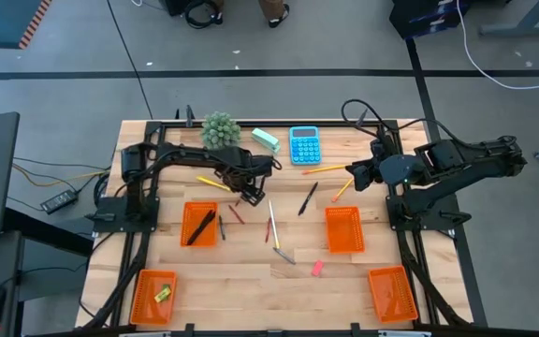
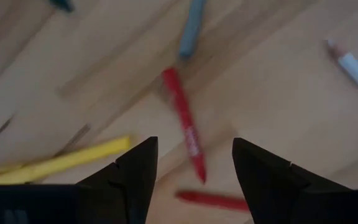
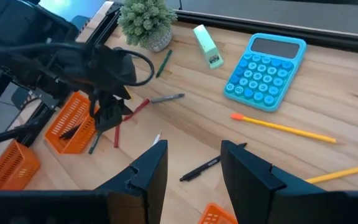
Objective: Sort crayons/erasers/pens/pencils in bins
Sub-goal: Put the top red crayon into the top right orange basket
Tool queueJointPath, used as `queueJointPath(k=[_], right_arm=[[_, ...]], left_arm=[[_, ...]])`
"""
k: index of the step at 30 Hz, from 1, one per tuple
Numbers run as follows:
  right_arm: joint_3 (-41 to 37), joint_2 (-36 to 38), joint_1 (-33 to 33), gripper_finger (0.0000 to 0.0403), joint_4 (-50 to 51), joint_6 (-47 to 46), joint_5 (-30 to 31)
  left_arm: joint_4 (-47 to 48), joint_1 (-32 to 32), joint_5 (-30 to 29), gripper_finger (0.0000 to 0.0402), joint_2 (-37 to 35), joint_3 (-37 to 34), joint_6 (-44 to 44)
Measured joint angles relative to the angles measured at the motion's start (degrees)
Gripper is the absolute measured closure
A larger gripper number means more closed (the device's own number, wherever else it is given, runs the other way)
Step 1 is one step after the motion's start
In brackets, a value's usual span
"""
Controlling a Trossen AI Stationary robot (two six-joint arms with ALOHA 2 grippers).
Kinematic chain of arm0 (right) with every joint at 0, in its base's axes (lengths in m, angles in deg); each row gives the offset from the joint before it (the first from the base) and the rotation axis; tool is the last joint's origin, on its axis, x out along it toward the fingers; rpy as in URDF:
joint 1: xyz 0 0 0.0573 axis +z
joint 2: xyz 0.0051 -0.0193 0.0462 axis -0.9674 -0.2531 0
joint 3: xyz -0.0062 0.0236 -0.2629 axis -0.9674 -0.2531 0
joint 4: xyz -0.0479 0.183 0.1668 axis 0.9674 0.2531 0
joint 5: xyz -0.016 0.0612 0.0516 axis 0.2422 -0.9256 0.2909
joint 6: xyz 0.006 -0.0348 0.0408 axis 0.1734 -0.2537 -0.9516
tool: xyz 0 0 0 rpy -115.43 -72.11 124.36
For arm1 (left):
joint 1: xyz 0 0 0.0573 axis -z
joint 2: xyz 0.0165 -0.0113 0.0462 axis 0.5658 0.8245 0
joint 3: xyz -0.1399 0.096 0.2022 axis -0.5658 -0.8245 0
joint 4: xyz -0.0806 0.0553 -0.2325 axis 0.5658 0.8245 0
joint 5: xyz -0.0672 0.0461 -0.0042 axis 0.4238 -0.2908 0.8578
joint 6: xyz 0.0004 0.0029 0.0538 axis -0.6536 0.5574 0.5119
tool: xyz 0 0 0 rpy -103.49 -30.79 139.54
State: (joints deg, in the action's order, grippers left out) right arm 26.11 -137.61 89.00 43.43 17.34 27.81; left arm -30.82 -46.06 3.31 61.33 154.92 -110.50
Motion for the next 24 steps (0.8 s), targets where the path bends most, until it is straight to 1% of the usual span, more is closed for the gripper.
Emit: queueJointPath(k=[7, 16, 24], right_arm=[[0.0, 0.0, 0.0, 0.0248, 0.0, -0.6, -0.9], [0.0, 0.0, 0.0, 0.0248, 0.0, -0.6, -2.5], [0.0, 0.0, 0.0, 0.0248, 0.0, -0.6, -2.8]], left_arm=[[-0.2, 0.6, 0.0, 0.0210, 0.9, 0.0, -1.3], [-0.5, 0.4, -1.6, 0.0233, 1.0, 0.0, -1.3], [-0.4, 0.5, 0.2, 0.0256, 4.1, 0.0, -3.2]])
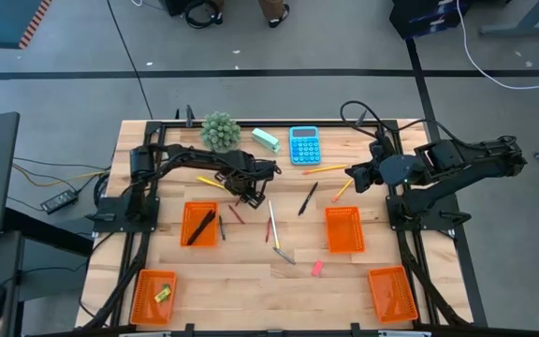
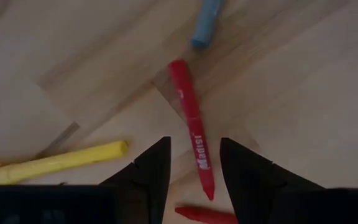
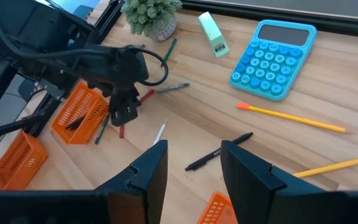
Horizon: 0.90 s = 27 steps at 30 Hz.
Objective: Sort crayons/erasers/pens/pencils in bins
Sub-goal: Put the top red crayon into the top right orange basket
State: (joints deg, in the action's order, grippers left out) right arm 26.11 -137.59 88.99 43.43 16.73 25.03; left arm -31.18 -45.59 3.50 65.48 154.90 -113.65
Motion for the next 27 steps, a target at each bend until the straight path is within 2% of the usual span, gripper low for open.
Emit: queueJointPath(k=[22, 27], right_arm=[[0.0, 0.0, 0.0, 0.0248, 0.1, -0.4, -1.0], [0.0, 0.0, 0.0, 0.0248, 0.1, -0.2, -1.0]], left_arm=[[-2.4, 0.1, -0.3, 0.0317, 2.1, 0.2, 0.9], [-2.4, -0.2, -0.2, 0.0331, 2.0, 0.2, 3.5]])
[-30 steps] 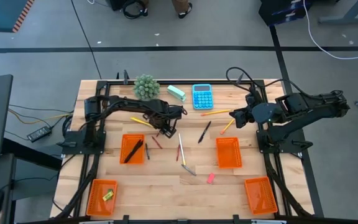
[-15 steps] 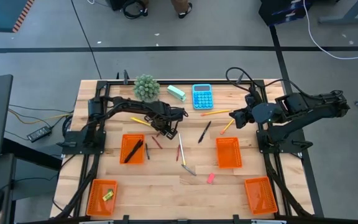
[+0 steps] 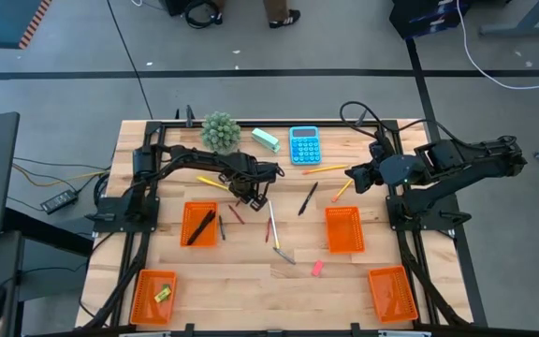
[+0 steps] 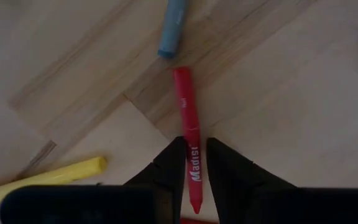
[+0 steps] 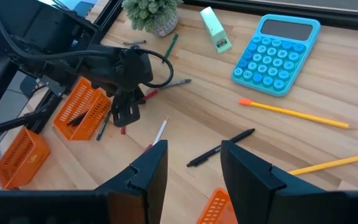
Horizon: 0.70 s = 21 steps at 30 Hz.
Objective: Sort crayons/erasers/pens/pencils in bins
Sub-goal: Put the top red crayon into the top right orange basket
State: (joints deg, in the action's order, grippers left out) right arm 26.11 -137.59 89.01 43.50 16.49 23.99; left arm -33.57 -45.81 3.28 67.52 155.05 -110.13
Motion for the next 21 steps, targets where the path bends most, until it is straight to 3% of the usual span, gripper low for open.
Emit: queueJointPath(k=[16, 21], right_arm=[[0.0, 0.0, 0.0, 0.0248, 0.2, 4.2, -0.1], [2.0, 0.6, 0.0, 0.0248, 0.4, 9.3, -2.1]], left_arm=[[-0.6, -0.1, -0.8, 0.0356, -5.2, -0.2, 2.1], [-4.9, 0.8, 0.5, 0.0353, -7.5, -0.1, 8.3]])
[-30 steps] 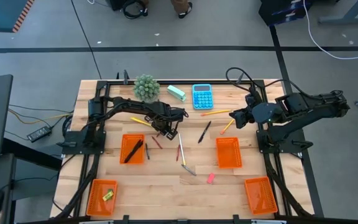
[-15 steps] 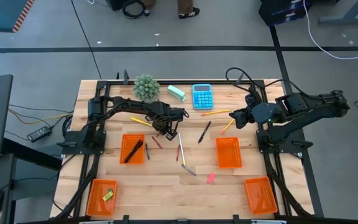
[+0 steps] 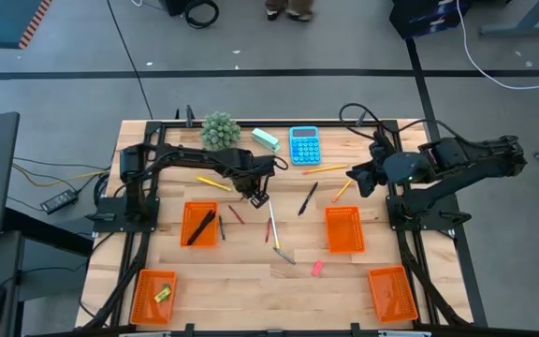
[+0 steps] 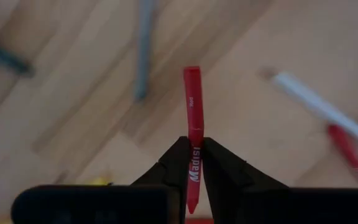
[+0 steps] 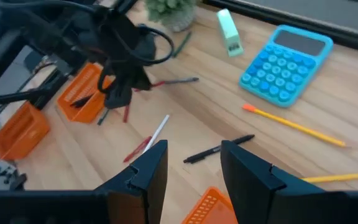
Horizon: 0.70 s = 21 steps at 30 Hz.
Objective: Sort crayons/erasers/pens/pencils in bins
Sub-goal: Put the top red crayon into the top right orange basket
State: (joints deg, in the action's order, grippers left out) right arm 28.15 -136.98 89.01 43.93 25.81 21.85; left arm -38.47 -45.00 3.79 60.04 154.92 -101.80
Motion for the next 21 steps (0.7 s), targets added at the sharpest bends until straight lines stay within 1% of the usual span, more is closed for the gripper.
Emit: queueJointPath(k=[5, 9, 14, 16, 21], right_arm=[[5.6, 0.6, 0.0, 0.0248, 2.5, 4.9, 0.3], [10.6, 1.0, 0.0, 0.0248, 3.7, 7.8, 2.0], [15.4, 1.2, 0.0, 0.0248, 4.9, 8.1, 3.7], [16.8, 1.1, 0.0, 0.0248, 4.9, 8.1, 3.7], [17.8, 1.0, 0.0, 0.0248, 4.9, 8.0, 3.7]], left_arm=[[-6.6, 2.3, 1.0, 0.0359, -2.1, 0.0, 7.9], [-16.5, 4.5, 1.4, 0.0359, -2.9, 0.1, 13.9], [-28.5, 7.1, 2.7, 0.0349, -2.5, 2.6, 20.6], [-31.7, 8.0, 2.6, 0.0347, -2.3, 3.3, 23.4], [-41.6, 9.4, 1.7, 0.0353, -2.3, 3.8, 27.6]])
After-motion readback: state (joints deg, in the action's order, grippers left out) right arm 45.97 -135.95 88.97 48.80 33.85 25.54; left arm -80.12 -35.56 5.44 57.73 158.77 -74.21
